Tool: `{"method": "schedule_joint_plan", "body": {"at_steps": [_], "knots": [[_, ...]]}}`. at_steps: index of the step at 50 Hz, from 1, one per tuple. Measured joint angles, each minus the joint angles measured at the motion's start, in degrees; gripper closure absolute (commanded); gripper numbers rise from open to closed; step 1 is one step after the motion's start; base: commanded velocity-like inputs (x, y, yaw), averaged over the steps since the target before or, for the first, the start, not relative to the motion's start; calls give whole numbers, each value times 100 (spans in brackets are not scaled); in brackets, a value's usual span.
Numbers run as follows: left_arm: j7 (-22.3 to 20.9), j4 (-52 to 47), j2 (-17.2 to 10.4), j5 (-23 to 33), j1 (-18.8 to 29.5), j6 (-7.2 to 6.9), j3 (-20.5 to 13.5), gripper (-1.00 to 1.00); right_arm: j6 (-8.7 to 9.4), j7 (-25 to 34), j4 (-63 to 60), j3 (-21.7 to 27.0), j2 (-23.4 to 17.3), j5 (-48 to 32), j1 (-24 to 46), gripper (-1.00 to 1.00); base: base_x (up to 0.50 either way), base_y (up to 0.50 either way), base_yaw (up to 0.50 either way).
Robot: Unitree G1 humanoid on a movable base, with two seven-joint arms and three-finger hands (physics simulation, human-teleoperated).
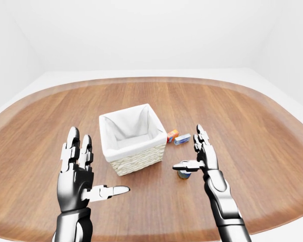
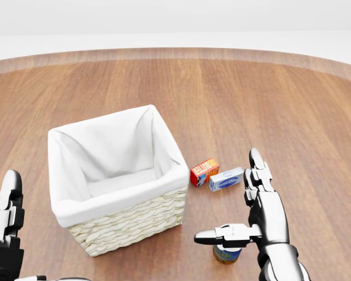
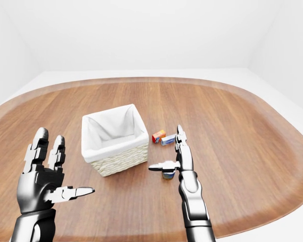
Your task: Pick up the alphabet soup and put it in the basket.
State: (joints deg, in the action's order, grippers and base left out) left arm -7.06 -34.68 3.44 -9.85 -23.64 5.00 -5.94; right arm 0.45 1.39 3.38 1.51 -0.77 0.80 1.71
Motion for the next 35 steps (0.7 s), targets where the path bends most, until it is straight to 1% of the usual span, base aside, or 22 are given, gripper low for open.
{"method": "schedule_joint_plan", "body": {"at_steps": [6, 16, 35], "knots": [[-4, -16, -4, -10, -3, 0, -1, -100, -130, -40, 238, 14, -7, -19, 99, -100, 0, 0, 0], [-34, -66, 0, -55, 5, 0, -27, -100, -545, -93, 943, 92, -84, -70, 340, -100, 0, 0, 0], [-30, -30, 3, -64, 83, 0, -66, -100, -545, -308, 2498, 240, -281, -259, 828, -100, 0, 0, 0]]}}
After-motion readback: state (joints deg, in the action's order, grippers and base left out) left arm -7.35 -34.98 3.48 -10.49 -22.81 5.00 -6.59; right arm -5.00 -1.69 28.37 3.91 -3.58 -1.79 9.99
